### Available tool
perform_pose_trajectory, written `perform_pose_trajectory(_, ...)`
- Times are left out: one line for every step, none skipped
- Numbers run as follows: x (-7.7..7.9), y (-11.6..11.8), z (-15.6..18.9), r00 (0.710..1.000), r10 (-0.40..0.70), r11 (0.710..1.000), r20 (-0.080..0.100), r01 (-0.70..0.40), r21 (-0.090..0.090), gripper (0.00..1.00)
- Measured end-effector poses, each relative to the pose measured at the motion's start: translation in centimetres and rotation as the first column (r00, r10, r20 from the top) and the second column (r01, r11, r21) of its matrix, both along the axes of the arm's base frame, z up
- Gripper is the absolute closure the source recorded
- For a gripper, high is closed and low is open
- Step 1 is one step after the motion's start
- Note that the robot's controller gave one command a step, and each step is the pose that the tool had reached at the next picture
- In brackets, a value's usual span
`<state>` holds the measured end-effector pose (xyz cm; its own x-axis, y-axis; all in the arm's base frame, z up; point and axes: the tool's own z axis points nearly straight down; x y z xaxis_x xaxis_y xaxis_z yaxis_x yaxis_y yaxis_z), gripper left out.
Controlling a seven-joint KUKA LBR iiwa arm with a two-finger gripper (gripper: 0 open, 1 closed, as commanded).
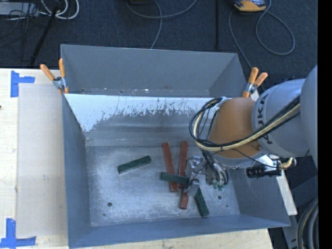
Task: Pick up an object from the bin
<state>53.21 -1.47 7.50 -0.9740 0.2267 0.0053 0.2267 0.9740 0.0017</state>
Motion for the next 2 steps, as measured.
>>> perform_pose_trajectory(-5.3, -4.7, 5.0, 0.998, 0.057, 0.998, 0.002, -0.057, -0.005, 1.0)
perform_pose_trajectory(-1.6, -7.1, 13.9, 0.997, 0.08, 0.997, 0.015, -0.08, -0.007, 1.0)
